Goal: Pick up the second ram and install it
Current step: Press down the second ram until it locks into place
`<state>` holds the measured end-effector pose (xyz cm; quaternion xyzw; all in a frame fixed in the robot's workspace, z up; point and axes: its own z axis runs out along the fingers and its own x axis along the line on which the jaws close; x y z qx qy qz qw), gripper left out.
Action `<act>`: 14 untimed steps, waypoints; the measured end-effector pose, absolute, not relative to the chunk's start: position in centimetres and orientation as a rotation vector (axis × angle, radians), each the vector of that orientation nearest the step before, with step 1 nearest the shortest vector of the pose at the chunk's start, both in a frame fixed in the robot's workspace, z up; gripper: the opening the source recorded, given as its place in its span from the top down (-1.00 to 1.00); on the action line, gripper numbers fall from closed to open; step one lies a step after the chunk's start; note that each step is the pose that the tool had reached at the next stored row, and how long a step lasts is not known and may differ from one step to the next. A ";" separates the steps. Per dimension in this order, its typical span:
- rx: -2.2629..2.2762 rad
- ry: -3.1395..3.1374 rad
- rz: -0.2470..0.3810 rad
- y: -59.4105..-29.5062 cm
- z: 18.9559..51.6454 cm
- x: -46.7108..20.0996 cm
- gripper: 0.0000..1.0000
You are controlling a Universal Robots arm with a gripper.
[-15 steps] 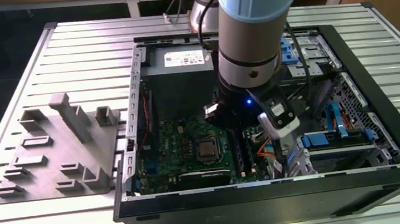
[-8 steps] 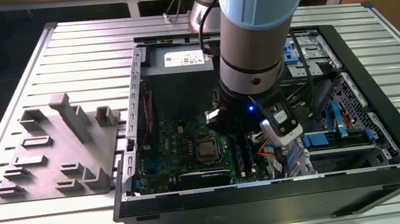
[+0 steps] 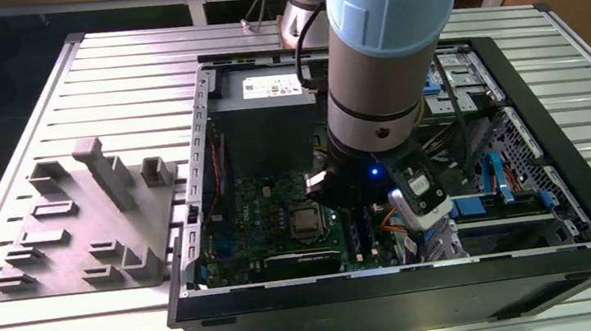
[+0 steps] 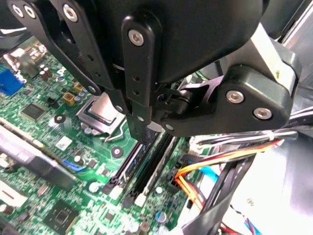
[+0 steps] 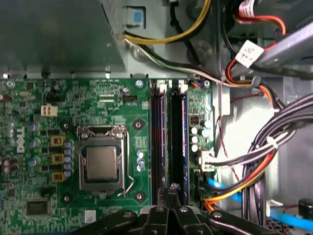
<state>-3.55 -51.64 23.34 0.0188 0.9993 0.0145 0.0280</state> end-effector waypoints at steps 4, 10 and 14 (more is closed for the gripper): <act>0.058 3.085 0.045 -52.2 23.3 -3.5 0.86; 0.058 3.085 0.045 -52.6 23.3 -3.6 0.86; 0.058 3.085 0.045 -52.6 23.3 -3.5 0.86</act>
